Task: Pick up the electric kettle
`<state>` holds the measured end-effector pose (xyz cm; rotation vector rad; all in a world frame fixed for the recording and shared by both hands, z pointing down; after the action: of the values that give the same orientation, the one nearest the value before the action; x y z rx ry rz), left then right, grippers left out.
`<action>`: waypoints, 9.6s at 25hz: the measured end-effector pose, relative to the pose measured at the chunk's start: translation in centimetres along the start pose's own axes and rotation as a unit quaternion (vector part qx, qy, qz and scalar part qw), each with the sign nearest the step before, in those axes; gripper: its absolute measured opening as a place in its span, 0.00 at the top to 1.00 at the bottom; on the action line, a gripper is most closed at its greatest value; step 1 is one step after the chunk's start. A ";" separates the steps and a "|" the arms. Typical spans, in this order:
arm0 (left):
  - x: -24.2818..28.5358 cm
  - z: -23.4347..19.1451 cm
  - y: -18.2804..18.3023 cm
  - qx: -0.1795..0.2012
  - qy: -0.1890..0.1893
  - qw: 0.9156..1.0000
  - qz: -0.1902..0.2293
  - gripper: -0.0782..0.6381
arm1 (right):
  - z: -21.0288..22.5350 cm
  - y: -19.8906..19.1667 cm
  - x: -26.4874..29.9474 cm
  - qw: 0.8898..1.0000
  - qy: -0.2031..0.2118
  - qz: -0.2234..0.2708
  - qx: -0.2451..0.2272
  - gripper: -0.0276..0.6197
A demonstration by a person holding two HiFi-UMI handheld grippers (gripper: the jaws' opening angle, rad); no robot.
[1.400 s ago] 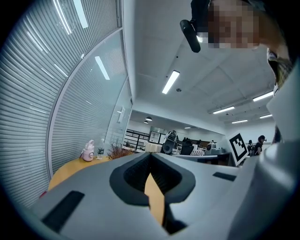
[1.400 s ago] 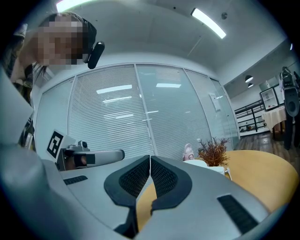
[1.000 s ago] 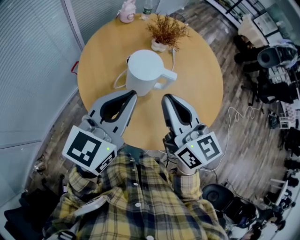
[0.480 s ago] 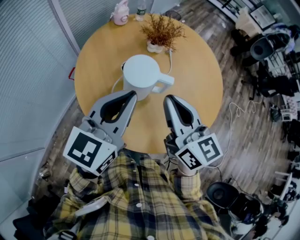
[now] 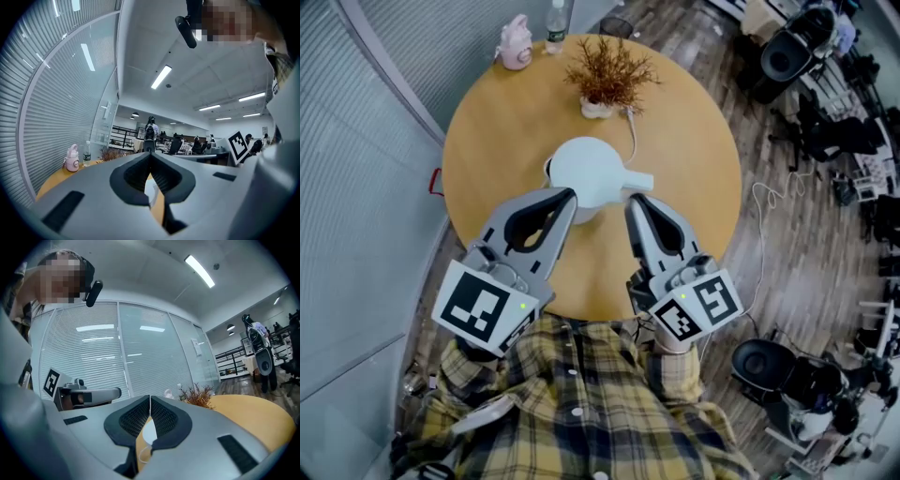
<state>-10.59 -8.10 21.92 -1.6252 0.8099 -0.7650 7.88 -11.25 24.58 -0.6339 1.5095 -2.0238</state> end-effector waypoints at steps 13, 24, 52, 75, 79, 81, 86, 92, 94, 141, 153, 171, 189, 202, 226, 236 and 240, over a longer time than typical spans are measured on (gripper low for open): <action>0.7 -3.7 -0.3 -0.014 -0.052 0.998 -0.028 0.89 | -0.7 -0.7 2.3 0.998 -0.061 0.009 0.002 0.91; 1.2 -3.8 -1.1 -0.022 -0.043 0.999 -0.019 0.89 | 0.4 -1.2 1.5 0.996 -0.092 -0.010 -0.015 0.90; 0.8 -6.9 -5.8 -0.020 -0.006 0.999 -0.040 0.89 | 5.1 -7.6 0.6 0.976 -0.192 -0.097 -0.038 0.65; 2.6 -11.2 -12.5 -0.029 0.017 0.996 -0.079 0.89 | 11.0 -14.7 2.0 0.963 -0.245 -0.110 0.001 0.58; 3.4 -11.8 -13.6 -0.032 0.018 0.996 -0.083 0.89 | 12.1 -15.7 2.7 0.964 -0.249 -0.097 0.001 0.58; 3.8 -12.1 -14.2 -0.034 0.019 0.996 -0.085 0.89 | 12.7 -16.2 3.1 0.964 -0.250 -0.094 0.001 0.58; 4.2 -12.7 -15.4 -0.041 0.024 0.995 -0.092 0.89 | 13.5 -16.8 3.8 0.964 -0.253 -0.082 0.002 0.58; 5.1 -13.1 -16.2 -0.046 0.030 0.994 -0.098 0.89 | 14.6 -16.7 4.5 0.965 -0.255 -0.069 -0.004 0.58; 5.4 -13.2 -16.4 -0.047 0.032 0.994 -0.098 0.89 | 14.8 -16.5 4.9 0.965 -0.253 -0.065 -0.013 0.58; 5.0 -13.8 -13.7 -0.046 0.071 0.993 -0.079 0.89 | 13.9 -16.0 6.0 0.948 -0.309 -0.038 -0.064 0.87; 3.9 -12.0 -11.9 -0.032 0.071 0.994 -0.072 0.89 | 13.6 -14.1 5.0 0.950 -0.309 -0.024 -0.049 0.87; 4.1 -7.5 -7.1 -0.011 0.045 0.998 -0.046 0.89 | 12.3 -6.7 -0.3 0.945 -0.315 -0.008 -0.085 0.87; 6.7 -0.5 -5.8 0.018 -0.032 0.998 -0.052 0.89 | 11.6 -3.1 -9.6 0.936 -0.348 0.002 -0.055 0.87; 7.1 2.5 -4.4 0.028 -0.056 0.997 -0.041 0.89 | 11.0 -1.4 -12.2 0.944 -0.328 -0.004 -0.038 0.86; 6.7 2.2 -4.9 0.025 -0.032 0.998 -0.038 0.89 | 11.2 -2.3 -12.4 0.945 -0.326 -0.007 -0.030 0.86; 6.5 1.8 -4.7 0.021 -0.028 0.999 -0.038 0.89 | 11.2 -2.0 -12.2 0.941 -0.335 -0.019 -0.036 0.86; 6.4 2.1 -4.5 0.024 -0.029 0.999 -0.038 0.89 | 11.1 -2.1 -12.5 0.940 -0.338 -0.023 -0.038 0.86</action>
<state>-4.81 -11.60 26.43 -1.6364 0.6864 -0.7808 24.11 -10.43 28.89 -1.2482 1.1531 -1.5348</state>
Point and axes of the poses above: the fingertips, and each gripper's own axes: x forward along the fingers, z to its right, y out of its top, the point moved 8 cm from there along -x, backward along the fingers, and after that the axes turned 1 degree about y, right-handed, at the moved point
